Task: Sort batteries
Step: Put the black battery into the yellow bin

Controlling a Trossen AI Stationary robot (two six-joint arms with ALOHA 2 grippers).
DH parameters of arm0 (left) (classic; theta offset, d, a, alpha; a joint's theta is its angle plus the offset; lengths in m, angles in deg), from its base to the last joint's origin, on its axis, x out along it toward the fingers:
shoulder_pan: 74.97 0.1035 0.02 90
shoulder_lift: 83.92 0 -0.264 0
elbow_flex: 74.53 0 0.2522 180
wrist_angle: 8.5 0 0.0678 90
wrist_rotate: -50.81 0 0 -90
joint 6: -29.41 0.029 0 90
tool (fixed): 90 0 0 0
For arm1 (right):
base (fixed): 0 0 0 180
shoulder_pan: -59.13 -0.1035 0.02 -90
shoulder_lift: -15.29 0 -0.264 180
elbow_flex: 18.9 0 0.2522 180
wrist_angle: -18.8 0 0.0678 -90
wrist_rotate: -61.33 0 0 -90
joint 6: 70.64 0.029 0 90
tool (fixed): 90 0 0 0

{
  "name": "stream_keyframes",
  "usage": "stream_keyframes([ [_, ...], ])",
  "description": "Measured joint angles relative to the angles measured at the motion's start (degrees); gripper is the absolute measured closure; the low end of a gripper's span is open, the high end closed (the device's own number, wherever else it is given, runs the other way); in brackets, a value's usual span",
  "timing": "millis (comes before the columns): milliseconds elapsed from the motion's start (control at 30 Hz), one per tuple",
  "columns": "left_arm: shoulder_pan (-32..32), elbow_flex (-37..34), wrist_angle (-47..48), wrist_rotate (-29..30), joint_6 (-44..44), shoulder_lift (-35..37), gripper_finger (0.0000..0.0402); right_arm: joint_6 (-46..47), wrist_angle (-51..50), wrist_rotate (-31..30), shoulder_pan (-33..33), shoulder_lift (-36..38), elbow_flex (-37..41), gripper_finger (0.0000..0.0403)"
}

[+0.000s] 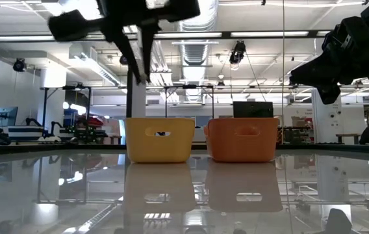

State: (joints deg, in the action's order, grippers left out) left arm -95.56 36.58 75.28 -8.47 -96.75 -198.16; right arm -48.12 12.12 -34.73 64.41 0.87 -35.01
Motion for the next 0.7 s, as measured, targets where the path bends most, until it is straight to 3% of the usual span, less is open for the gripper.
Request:
stream_keyframes([
  [133, 2.9, -3.6, -7.7, -0.3, 3.2, 0.0, 0.0401, 0.0, 0.0, 0.0, 0.0, 0.0, 0.0, 0.0344],
  [367, 9.1, -7.5, -12.2, -3.5, 7.6, -0.1, 0.0401, 0.0, 0.0, 0.0, 0.0, 0.0, 0.0, 0.0336],
  [700, 12.3, -11.8, -18.3, -9.9, 10.3, -0.1, 0.0401, 0.0, 0.0, 0.0, 0.0, 0.0, 0.0, 0.0314],
])
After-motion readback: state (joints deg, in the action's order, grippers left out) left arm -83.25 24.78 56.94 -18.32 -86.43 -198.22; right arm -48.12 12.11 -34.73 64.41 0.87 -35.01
